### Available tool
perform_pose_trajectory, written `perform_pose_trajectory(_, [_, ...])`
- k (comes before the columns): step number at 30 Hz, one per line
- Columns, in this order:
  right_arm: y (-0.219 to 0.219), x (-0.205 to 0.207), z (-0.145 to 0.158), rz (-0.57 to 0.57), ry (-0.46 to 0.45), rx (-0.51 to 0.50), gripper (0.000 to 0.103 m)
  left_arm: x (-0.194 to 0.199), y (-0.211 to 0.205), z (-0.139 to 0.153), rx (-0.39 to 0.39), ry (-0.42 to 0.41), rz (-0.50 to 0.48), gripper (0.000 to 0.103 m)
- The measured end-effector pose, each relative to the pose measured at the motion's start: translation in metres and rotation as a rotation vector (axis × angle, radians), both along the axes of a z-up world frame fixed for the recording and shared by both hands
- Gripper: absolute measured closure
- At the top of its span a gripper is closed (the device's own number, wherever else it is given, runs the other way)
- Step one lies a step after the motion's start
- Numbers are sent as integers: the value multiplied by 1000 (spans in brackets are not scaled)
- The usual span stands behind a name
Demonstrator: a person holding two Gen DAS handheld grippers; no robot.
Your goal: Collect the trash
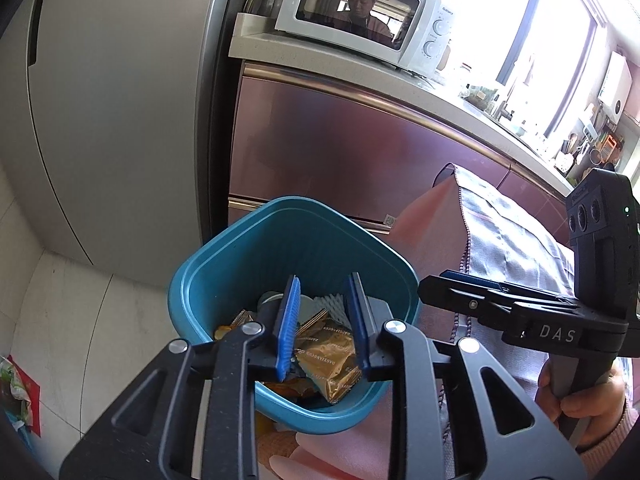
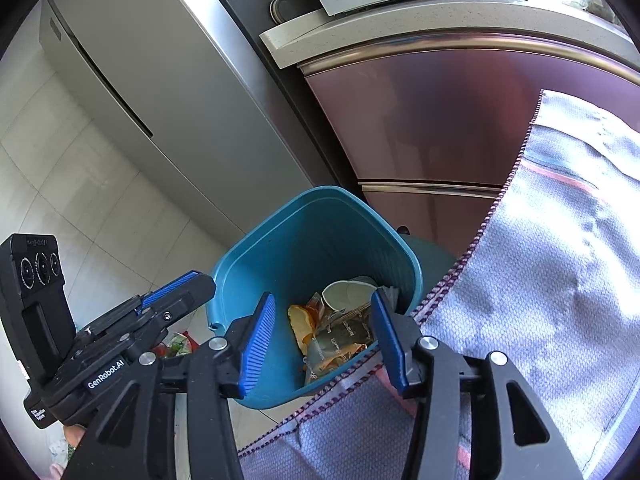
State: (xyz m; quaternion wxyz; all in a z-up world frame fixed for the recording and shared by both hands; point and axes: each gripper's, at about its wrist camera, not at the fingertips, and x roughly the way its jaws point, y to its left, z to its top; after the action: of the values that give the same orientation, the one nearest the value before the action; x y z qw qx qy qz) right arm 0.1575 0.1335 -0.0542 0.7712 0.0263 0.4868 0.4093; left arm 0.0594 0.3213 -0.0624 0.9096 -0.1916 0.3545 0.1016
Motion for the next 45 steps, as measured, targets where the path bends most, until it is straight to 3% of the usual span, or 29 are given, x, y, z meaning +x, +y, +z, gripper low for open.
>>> perform_pose_trajectory(5, [-15, -12, 11, 2, -44, 14, 55, -11, -11, 13, 40, -40, -16, 66])
perform_pose_trajectory(8, [-31, -24, 21, -9, -94, 27, 48, -19, -19, 23, 68, -68, -22, 54])
perform_pose_trajectory(12, [-55, -43, 34, -29, -169, 33, 38, -33, -32, 35, 101, -109, -30, 25])
perform_pose_trajectory(16, [-81, -66, 45, -62, -266, 25, 26, -46, -46, 44, 123, -145, -44, 6])
perform_pose_trajectory(23, [-129, -104, 58, -169, -409, 5, 7, -69, -75, 55, 151, -208, -53, 6])
perform_pose_trajectory(37, [-230, -160, 69, -475, -620, -30, 7, -95, -158, 70, 246, -333, -121, 6])
perform_pose_trajectory(45, [-260, -182, 70, -585, -674, -72, 7, -102, -202, 70, 280, -375, -176, 6])
